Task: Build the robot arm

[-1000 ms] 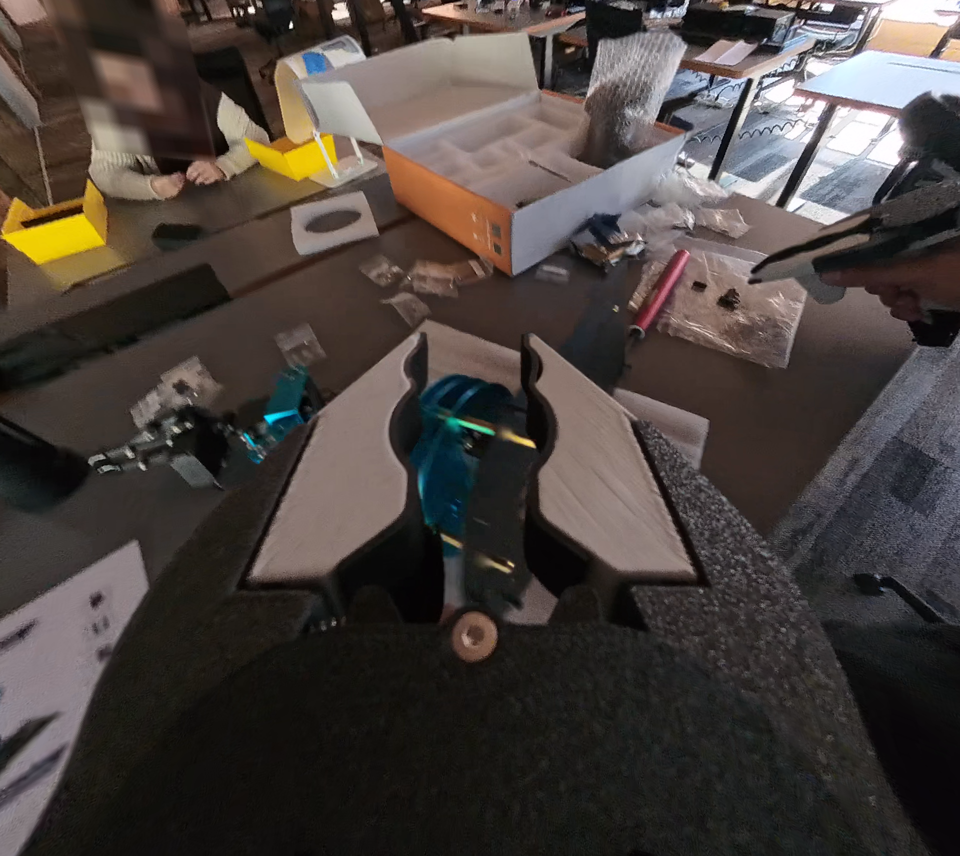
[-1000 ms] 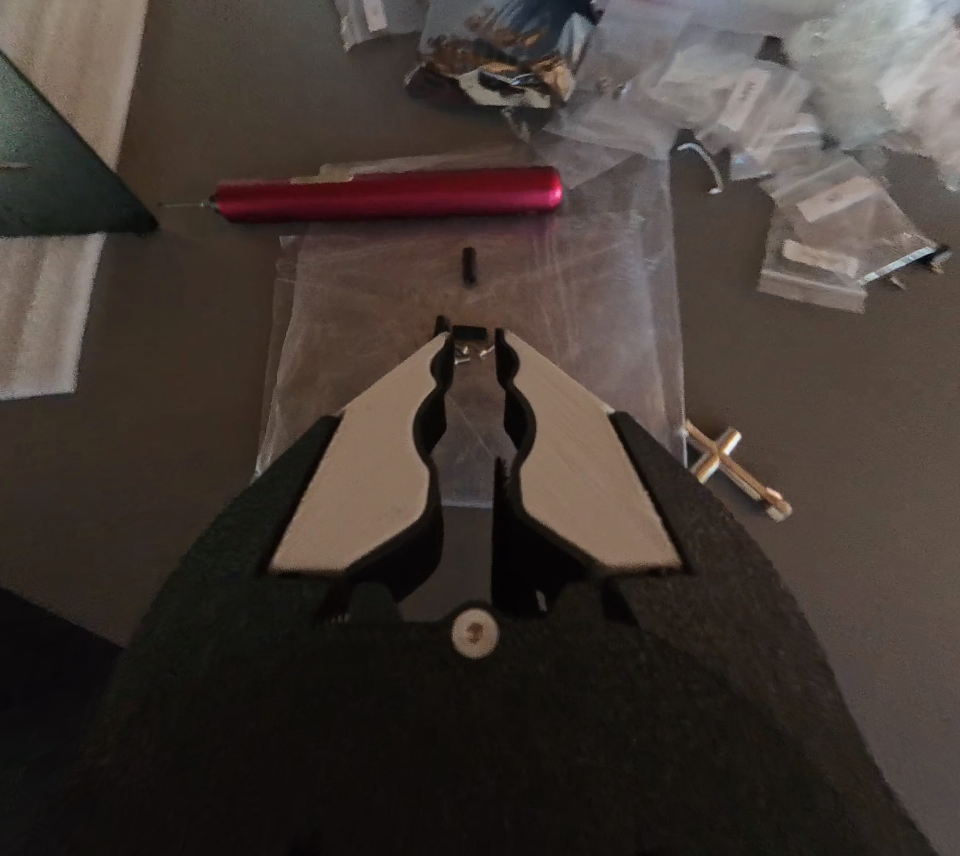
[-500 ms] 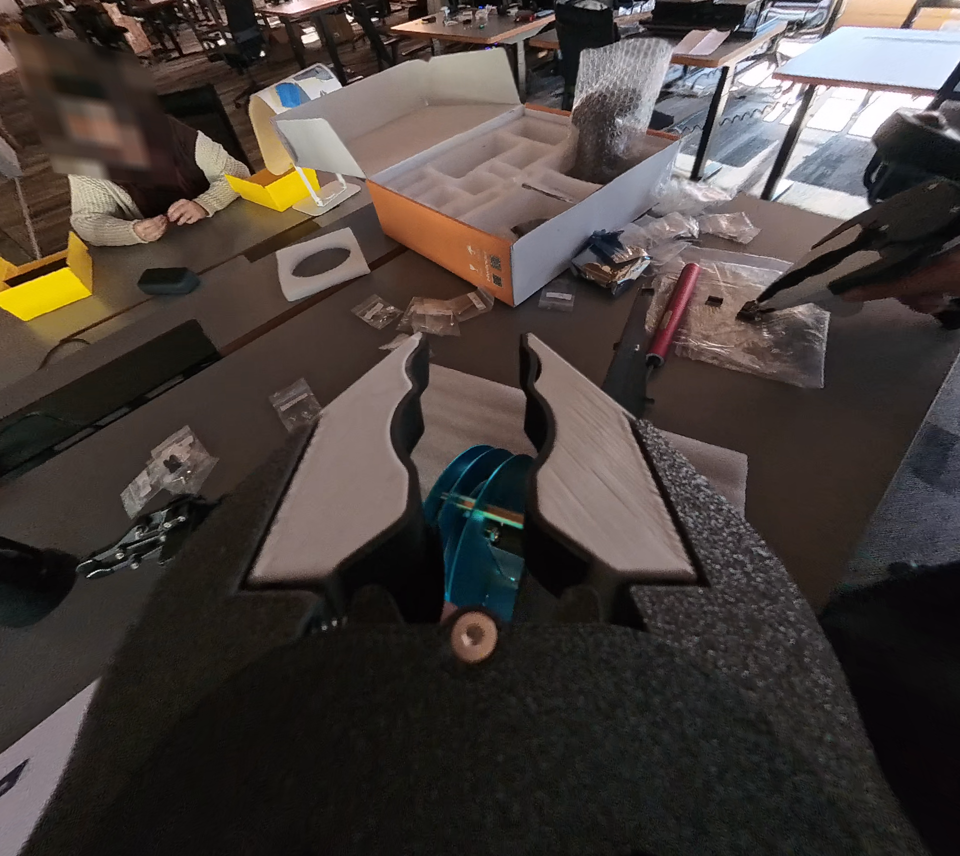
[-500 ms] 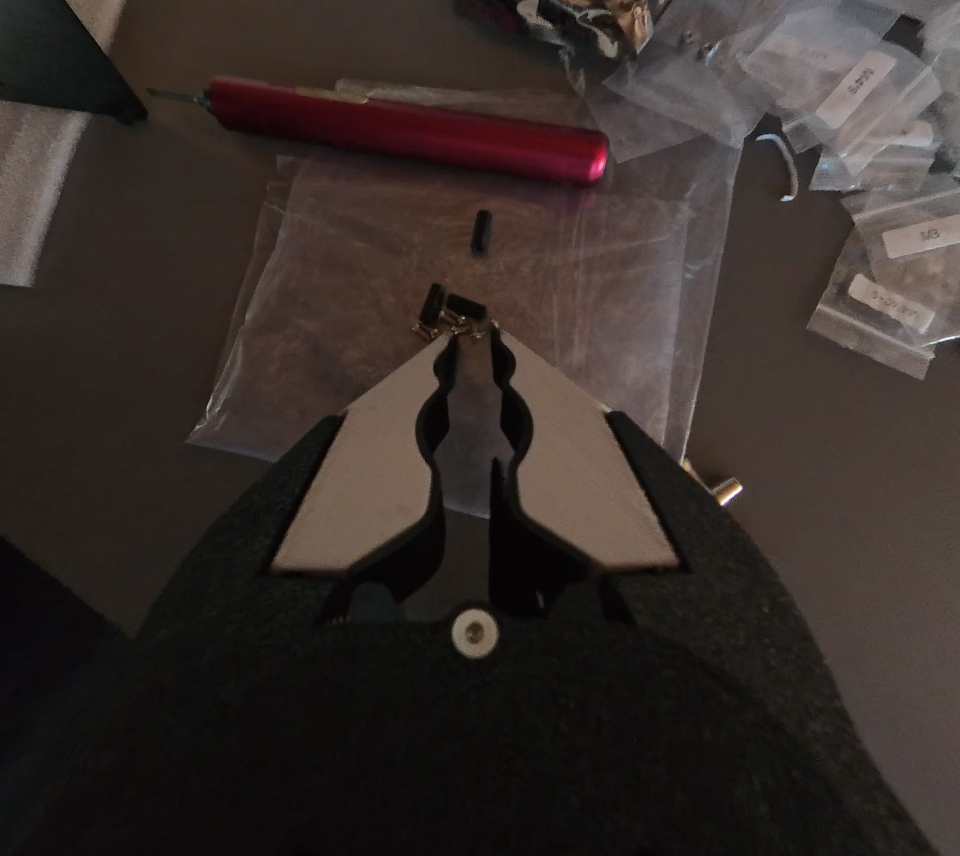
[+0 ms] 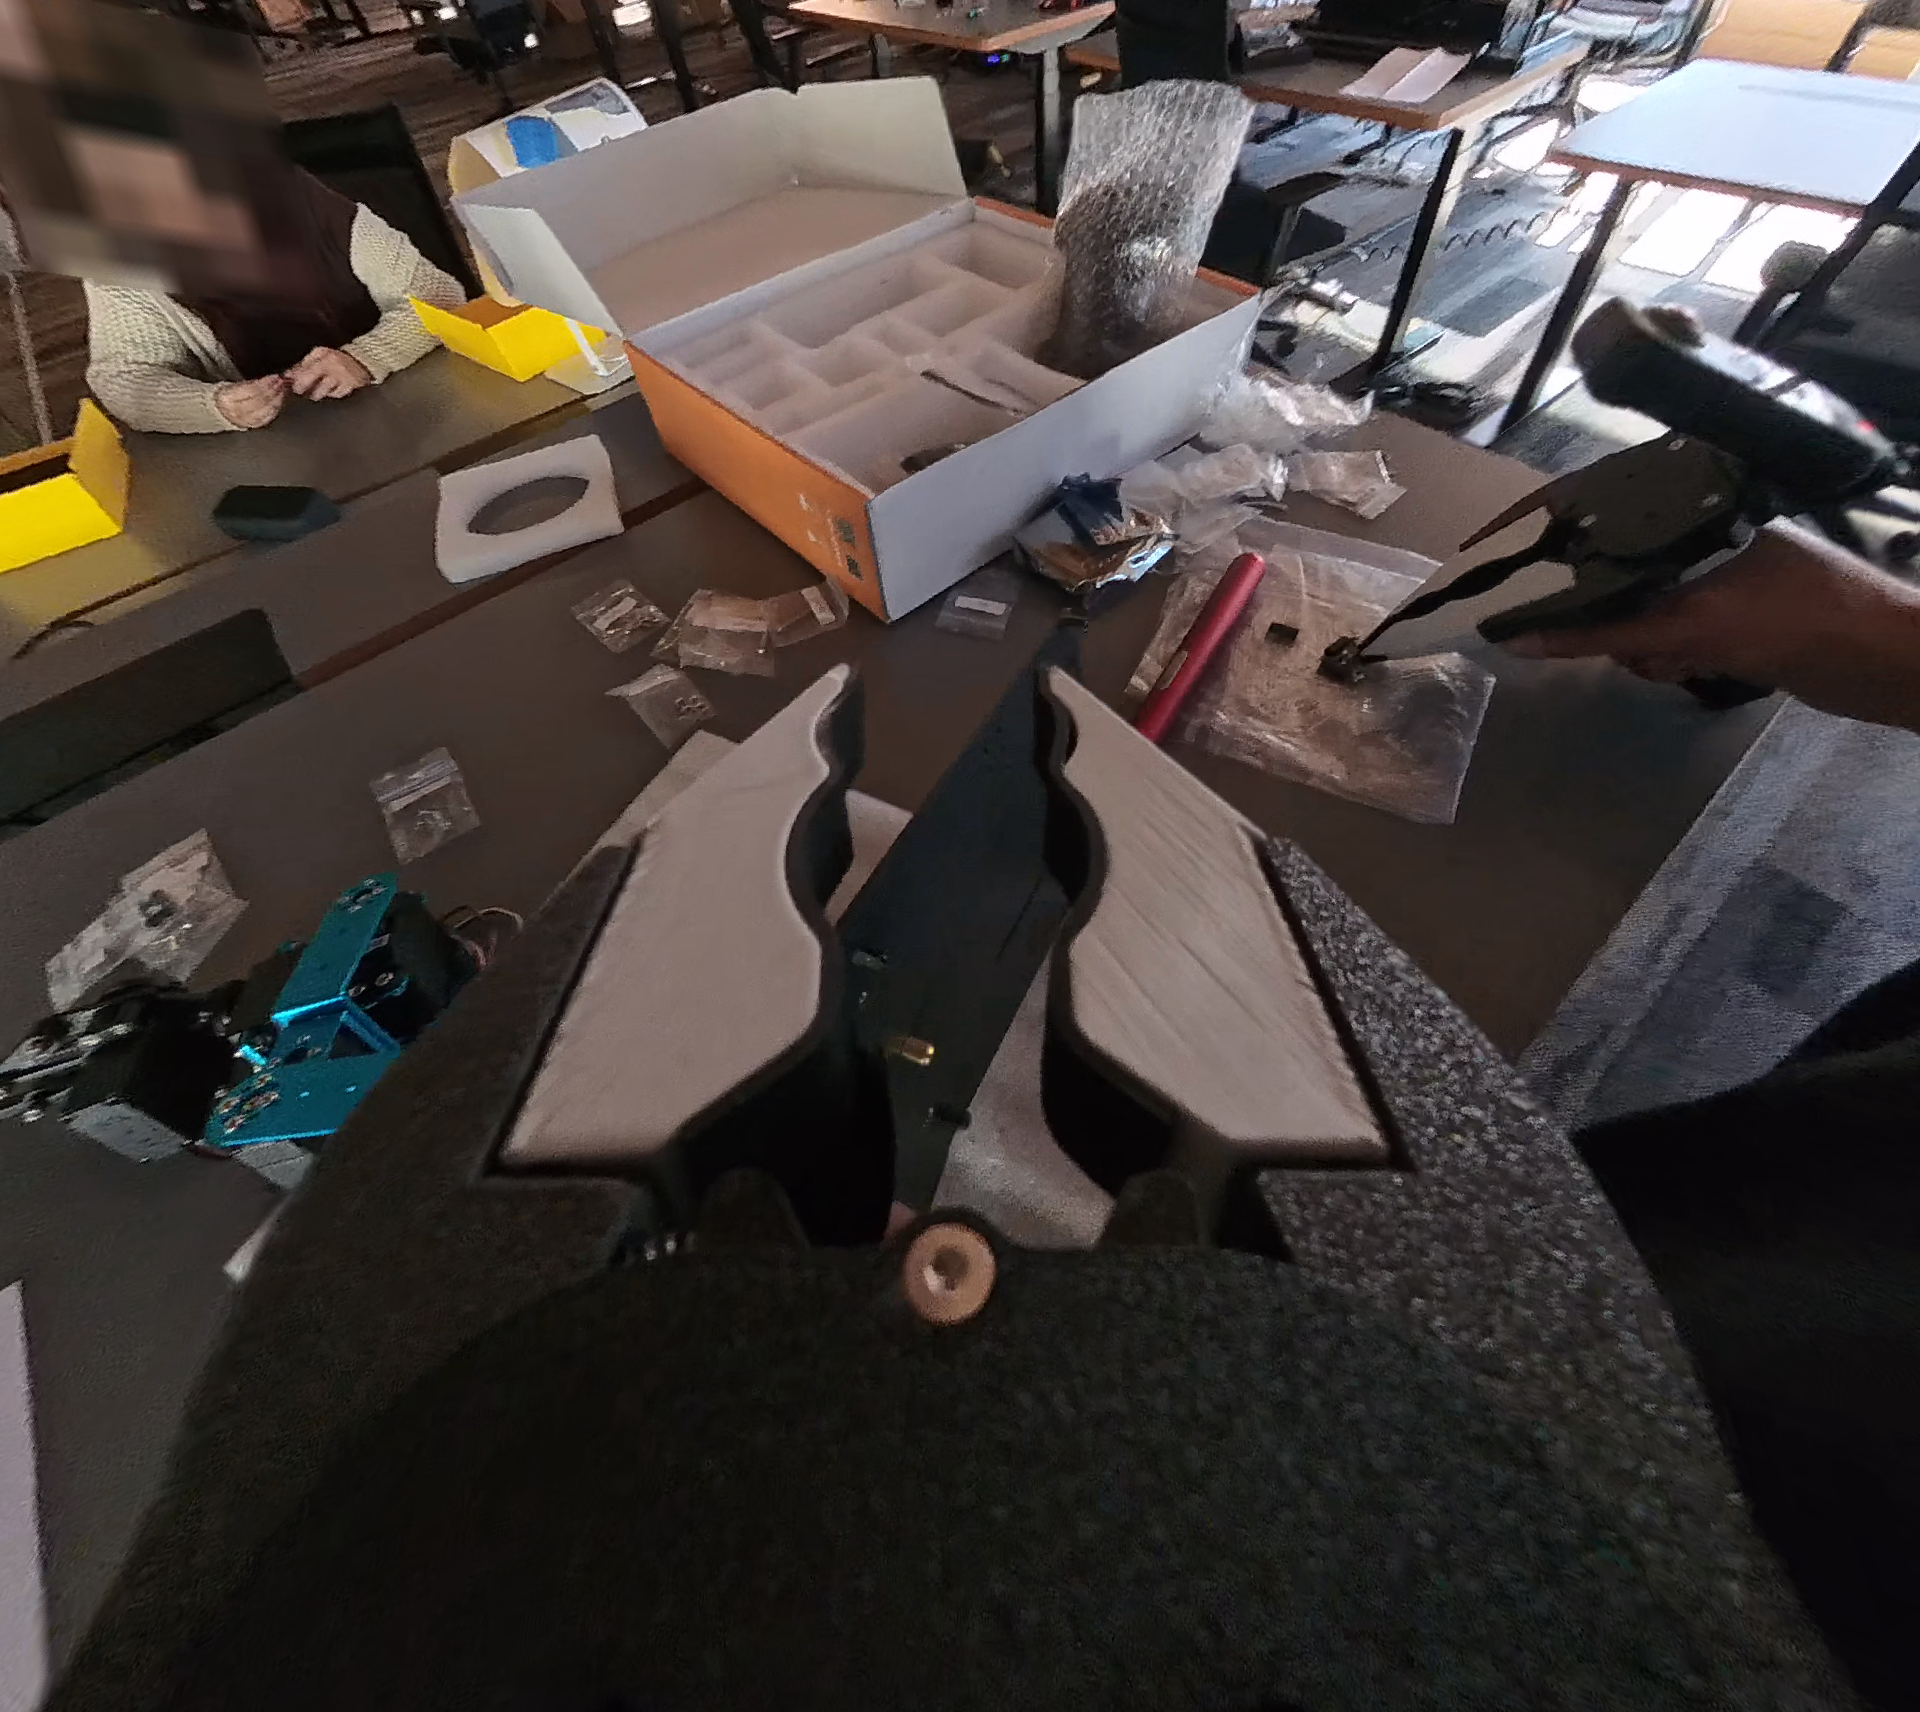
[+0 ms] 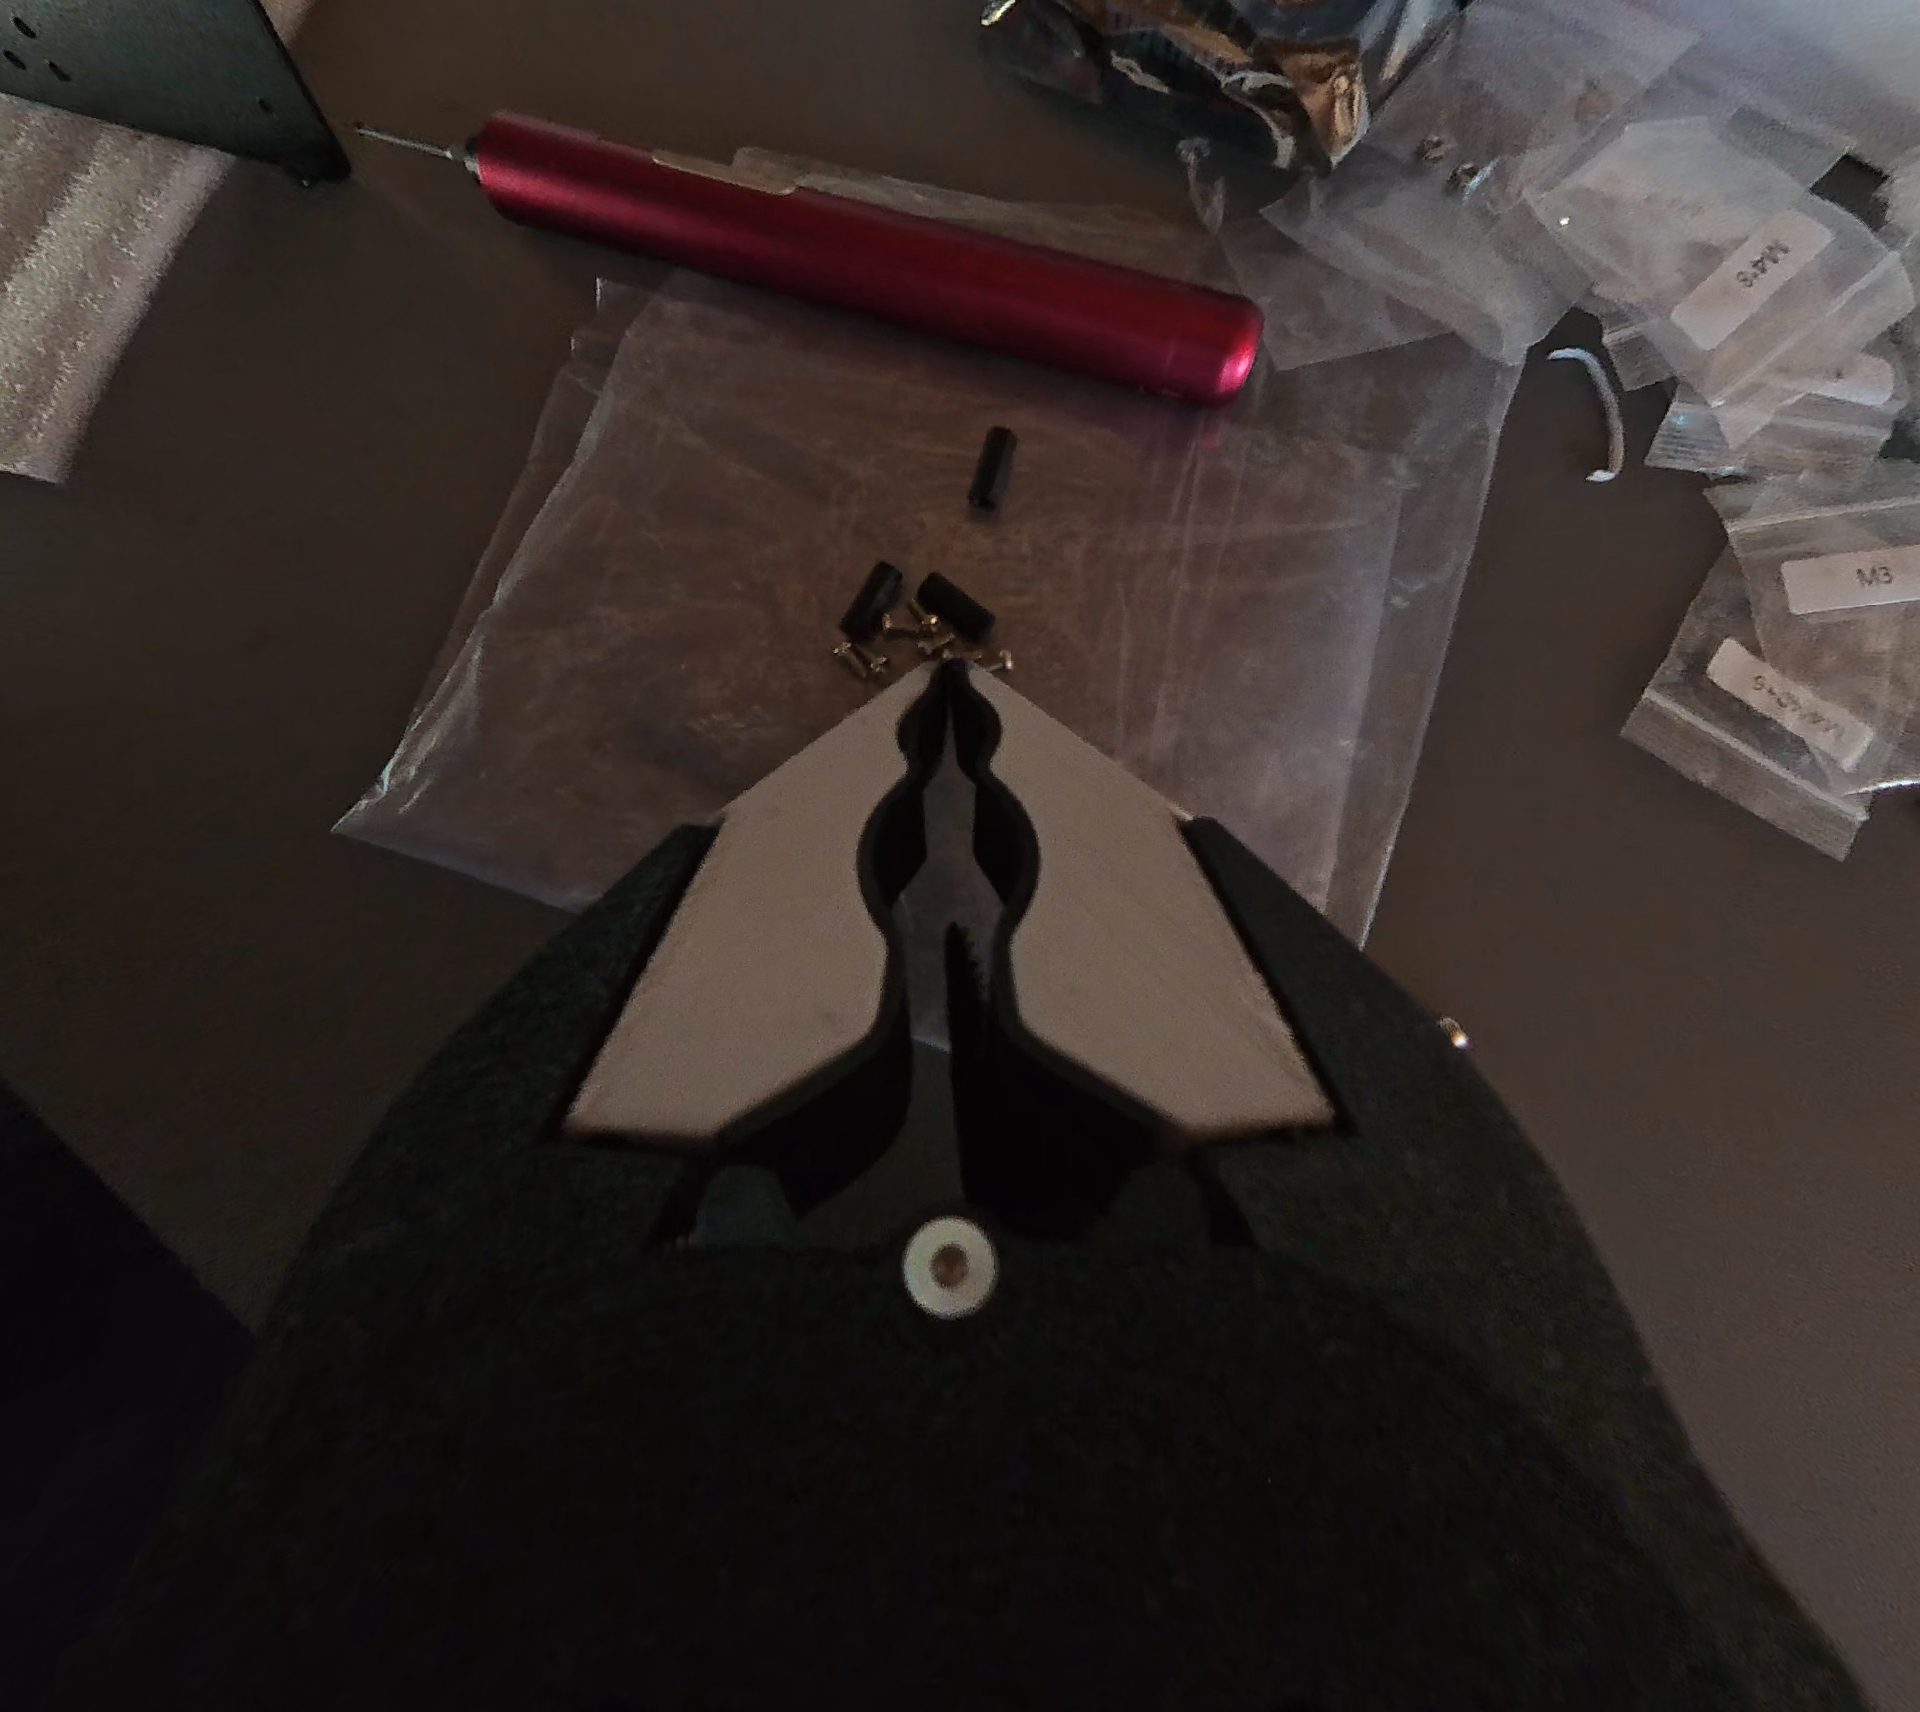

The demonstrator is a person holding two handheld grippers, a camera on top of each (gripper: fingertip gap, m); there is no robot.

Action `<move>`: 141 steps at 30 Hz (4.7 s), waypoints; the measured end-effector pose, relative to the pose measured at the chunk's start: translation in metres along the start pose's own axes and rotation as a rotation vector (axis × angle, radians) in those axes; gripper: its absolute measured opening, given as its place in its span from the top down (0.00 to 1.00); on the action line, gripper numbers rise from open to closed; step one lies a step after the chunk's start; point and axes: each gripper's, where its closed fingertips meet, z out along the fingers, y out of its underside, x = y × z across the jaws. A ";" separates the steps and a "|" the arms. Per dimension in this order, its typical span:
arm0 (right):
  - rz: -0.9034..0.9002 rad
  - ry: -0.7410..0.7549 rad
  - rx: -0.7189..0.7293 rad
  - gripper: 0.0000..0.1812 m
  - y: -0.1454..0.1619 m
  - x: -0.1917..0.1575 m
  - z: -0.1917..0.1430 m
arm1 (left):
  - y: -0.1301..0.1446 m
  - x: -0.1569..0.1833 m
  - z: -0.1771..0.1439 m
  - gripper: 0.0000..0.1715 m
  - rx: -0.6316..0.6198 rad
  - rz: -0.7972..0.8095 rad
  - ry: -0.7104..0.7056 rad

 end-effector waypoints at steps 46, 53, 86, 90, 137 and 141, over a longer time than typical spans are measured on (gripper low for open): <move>-0.132 -0.118 -0.076 0.95 -0.008 0.014 0.000 | 0.004 0.002 -0.005 0.83 -0.002 -0.071 -0.055; -0.122 -0.185 -0.112 0.98 -0.004 0.009 0.004 | 0.007 -0.001 -0.007 0.83 -0.003 -0.080 -0.069; -0.464 -0.551 0.011 0.94 -0.094 -0.249 0.081 | 0.189 0.054 -0.019 0.81 -0.239 -0.569 -0.175; -0.545 -0.656 -0.092 0.94 -0.077 -0.253 0.086 | 0.189 0.059 -0.019 0.83 -0.190 -0.579 -0.248; -0.457 -0.918 -0.015 0.94 -0.144 -0.081 0.009 | 0.204 0.045 0.055 0.98 -0.441 -0.360 -0.627; -0.479 -0.855 -0.171 0.96 -0.104 -0.055 0.009 | 0.198 0.050 0.059 0.98 -0.464 -0.274 -0.555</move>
